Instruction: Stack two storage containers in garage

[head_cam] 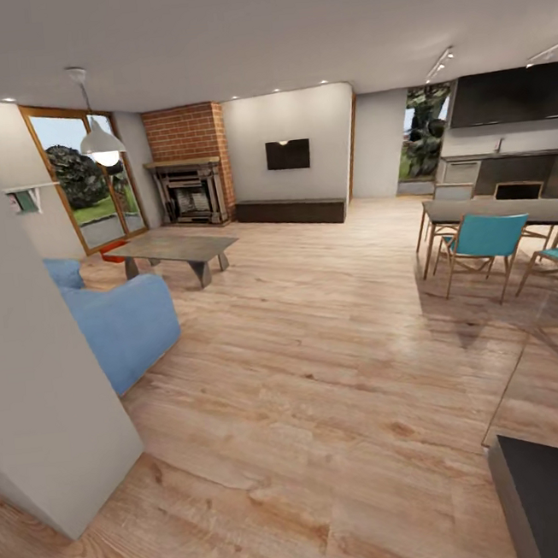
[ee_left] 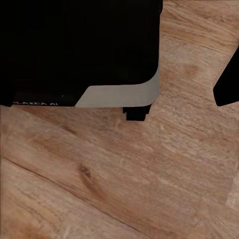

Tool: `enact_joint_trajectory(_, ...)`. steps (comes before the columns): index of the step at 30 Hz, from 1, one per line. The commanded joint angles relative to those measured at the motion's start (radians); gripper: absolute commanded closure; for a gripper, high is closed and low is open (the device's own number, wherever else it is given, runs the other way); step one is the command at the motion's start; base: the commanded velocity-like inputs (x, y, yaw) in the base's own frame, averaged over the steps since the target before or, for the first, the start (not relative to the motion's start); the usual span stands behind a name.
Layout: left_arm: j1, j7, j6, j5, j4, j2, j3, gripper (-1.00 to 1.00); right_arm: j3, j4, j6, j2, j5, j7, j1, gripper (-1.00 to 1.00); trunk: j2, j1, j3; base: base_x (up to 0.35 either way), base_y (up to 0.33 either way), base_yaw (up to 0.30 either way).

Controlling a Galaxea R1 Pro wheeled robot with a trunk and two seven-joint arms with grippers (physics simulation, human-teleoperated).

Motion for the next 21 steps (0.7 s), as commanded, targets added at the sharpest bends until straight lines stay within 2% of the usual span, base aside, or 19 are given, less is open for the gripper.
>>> enact_joint_trajectory(1, 0.0, 0.001, 0.002, 0.005, 0.0, 0.0, 0.0, -1.0, 0.008, 0.003, -0.006, 0.001, -0.009, -0.001, -0.001, -1.0, -0.001, 0.001, -0.001, 0.322, 0.0, 0.0)
enact_joint_trajectory(21, 0.0, 0.001, 0.002, 0.005, 0.0, 0.0, 0.0, -1.0, 0.008, 0.003, -0.006, 0.002, -0.011, -0.001, -0.001, -1.0, -0.001, 0.001, -0.001, 0.322, 0.0, 0.0)
